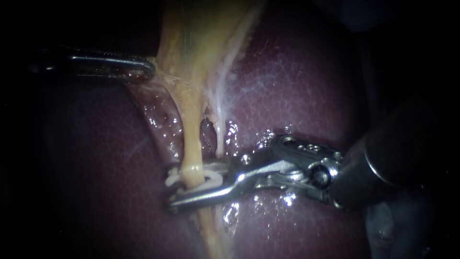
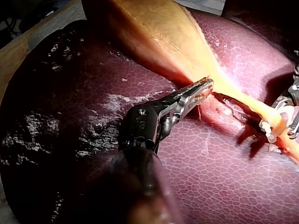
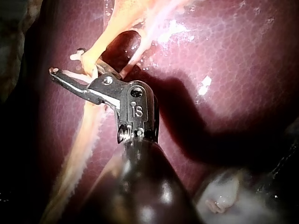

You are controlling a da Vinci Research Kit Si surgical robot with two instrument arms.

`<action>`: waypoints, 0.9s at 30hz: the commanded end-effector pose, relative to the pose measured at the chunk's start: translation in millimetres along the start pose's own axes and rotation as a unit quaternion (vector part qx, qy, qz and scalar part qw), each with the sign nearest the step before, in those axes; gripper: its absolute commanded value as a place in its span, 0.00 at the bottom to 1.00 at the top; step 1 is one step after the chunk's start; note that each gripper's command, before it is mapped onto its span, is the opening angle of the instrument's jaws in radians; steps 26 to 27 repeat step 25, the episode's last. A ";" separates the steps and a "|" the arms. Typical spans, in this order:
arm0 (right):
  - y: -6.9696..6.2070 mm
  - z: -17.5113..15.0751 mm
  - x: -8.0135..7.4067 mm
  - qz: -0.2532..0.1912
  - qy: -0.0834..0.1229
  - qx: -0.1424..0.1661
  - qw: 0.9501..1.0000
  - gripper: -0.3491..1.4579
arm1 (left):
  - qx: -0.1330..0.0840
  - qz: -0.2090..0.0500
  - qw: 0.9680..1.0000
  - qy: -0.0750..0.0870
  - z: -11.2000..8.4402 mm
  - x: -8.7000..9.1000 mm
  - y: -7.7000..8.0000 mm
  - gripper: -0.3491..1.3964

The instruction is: Clipping second clip left tube

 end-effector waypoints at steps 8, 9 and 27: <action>0.4 -0.4 -0.1 -0.002 -0.012 0.020 1.000 0.00 | 0.000 0.000 1.000 0.000 0.0 0.0 0.0 0.00; 0.5 -0.4 -0.1 -0.003 -0.013 0.020 1.000 0.00 | 0.000 0.000 1.000 0.000 0.0 0.0 0.0 0.00; 1.6 -0.6 -0.1 -0.004 -0.007 0.010 1.000 0.00 | 0.000 0.000 1.000 0.000 0.1 0.0 0.0 0.00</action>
